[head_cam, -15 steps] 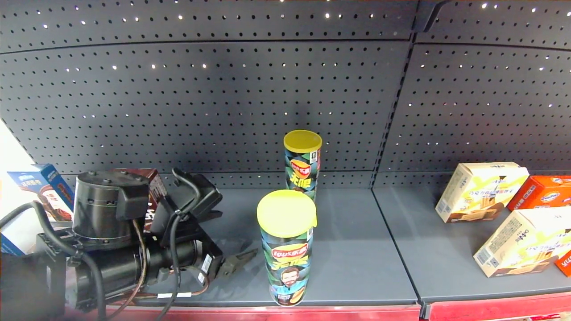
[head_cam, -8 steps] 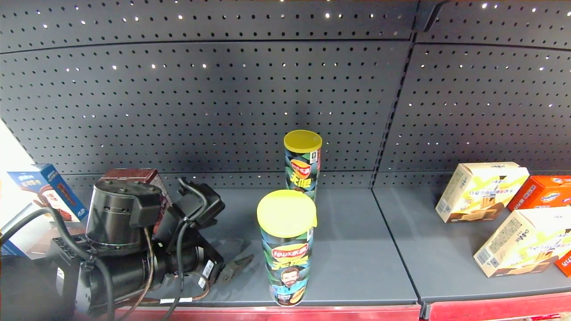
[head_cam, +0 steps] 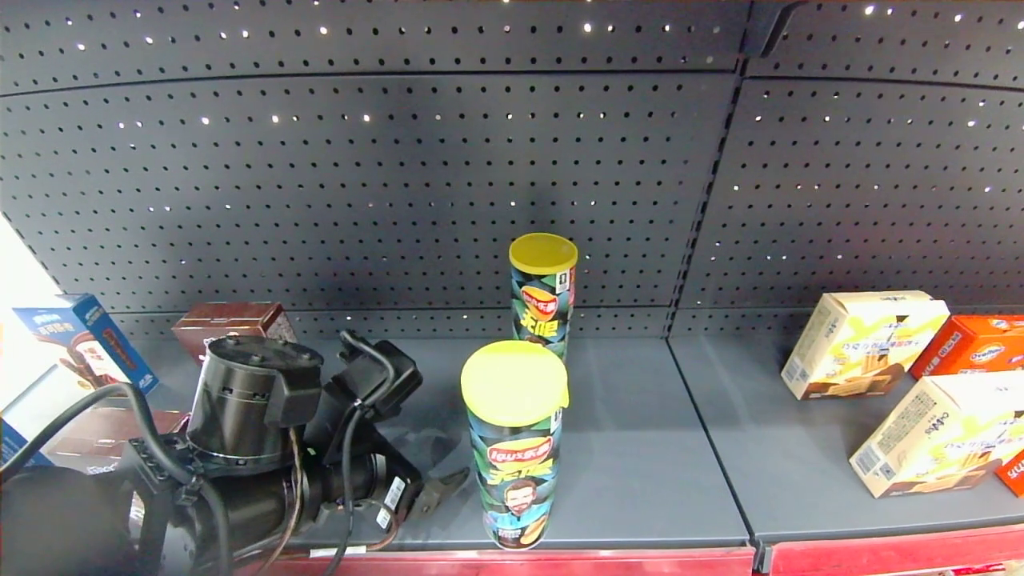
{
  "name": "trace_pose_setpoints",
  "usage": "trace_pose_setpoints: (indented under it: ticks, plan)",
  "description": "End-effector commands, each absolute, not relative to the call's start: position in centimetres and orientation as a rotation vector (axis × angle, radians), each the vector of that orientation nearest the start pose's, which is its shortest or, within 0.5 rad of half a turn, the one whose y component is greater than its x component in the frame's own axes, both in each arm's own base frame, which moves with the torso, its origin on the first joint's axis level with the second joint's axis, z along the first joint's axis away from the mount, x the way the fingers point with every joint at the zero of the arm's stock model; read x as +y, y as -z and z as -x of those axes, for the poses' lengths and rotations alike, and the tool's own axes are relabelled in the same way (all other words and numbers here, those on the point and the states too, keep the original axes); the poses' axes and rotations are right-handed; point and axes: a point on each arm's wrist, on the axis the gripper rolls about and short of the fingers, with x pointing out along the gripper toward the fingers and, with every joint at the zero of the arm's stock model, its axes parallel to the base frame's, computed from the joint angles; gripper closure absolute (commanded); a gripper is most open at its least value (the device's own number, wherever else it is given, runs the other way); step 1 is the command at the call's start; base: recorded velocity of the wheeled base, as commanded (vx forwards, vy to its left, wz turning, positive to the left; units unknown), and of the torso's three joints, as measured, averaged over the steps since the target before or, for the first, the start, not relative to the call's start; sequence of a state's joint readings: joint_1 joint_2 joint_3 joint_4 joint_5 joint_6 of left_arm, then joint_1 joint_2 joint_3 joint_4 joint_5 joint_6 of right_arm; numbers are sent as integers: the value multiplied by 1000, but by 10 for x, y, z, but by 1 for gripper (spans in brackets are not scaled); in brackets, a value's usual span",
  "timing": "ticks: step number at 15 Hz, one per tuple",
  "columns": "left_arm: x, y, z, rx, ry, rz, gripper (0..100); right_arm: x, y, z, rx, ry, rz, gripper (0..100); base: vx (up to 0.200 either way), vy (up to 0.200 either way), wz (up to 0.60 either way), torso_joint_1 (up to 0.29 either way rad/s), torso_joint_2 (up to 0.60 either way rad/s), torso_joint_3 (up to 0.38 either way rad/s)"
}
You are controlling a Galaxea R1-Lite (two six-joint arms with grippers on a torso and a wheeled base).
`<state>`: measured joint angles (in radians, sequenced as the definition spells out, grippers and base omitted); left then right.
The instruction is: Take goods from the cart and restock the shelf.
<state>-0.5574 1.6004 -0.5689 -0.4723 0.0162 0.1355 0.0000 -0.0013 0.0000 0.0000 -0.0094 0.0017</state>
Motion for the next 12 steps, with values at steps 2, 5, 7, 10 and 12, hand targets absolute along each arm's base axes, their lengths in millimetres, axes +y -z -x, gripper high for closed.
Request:
trace_pose_setpoints:
  ticks: [2, 5, 7, 10, 12]
  plan:
    - [-136, -134, -213, 502, 563, -297, 0, 0, -75, 23, 0, 9, -2, 0, 0, 0, 0, 0, 0, 0]
    - [-138, -134, -212, 504, 556, -303, 0, 0, -75, 23, 0, 9, -2, 0, 0, 0, 0, 0, 0, 0]
    - [-139, -133, -212, 505, 556, -306, 0, 0, -75, 23, 0, 9, -2, 0, 0, 0, 0, 0, 0, 0]
    - [-144, -131, -212, 508, 564, -316, 0, 0, -75, 23, 0, 9, -2, 0, 0, 0, 0, 0, 0, 0]
    - [-145, -130, -212, 514, 565, -317, 0, 0, -75, 23, 0, 9, -2, 0, 0, 0, 0, 0, 0, 0]
